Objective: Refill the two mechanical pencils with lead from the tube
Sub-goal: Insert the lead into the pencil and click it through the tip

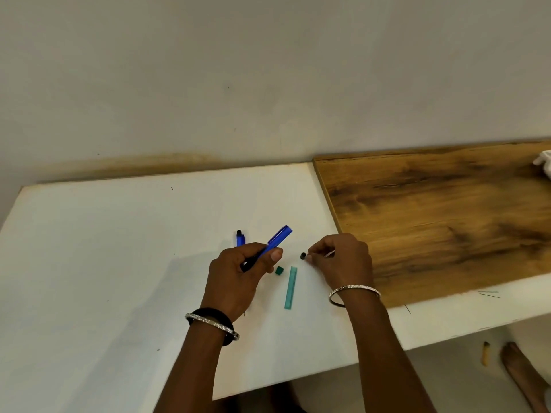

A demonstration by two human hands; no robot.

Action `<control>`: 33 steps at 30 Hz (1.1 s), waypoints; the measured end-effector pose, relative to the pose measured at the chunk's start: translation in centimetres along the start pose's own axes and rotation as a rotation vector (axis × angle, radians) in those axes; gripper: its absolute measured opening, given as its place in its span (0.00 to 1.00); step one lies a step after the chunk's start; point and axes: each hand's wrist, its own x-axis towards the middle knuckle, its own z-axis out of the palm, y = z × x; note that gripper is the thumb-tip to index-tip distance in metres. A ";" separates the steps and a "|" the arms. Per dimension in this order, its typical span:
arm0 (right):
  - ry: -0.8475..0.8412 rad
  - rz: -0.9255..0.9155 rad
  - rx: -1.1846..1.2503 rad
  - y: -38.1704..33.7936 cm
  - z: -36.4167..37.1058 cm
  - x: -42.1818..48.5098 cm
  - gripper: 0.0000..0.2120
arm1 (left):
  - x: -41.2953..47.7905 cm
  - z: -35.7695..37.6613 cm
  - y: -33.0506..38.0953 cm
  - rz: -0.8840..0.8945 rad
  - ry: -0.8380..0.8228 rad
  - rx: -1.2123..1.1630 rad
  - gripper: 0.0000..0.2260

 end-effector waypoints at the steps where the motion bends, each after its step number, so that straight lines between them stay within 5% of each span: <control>1: 0.057 -0.009 0.058 -0.1 -0.3 0.0 0.04 | 0.0 0.1 -0.1 0.002 -0.002 0.007 0.11; 4: 0.117 -0.005 0.512 -0.9 -1.4 -0.1 0.04 | 0.0 0.1 -0.2 -0.002 0.000 0.027 0.09; 8: -0.103 -0.034 0.958 -2.3 -2.0 -0.5 0.07 | 0.1 0.1 -0.1 -0.008 0.002 0.075 0.11; 24: -0.184 -0.228 0.874 -2.7 -1.1 -0.5 0.07 | 0.2 -0.3 -0.4 -0.003 0.039 0.145 0.15; 33: -0.239 -0.232 0.742 -2.3 -0.8 -0.5 0.04 | 0.3 -0.3 -0.9 0.003 0.043 0.196 0.25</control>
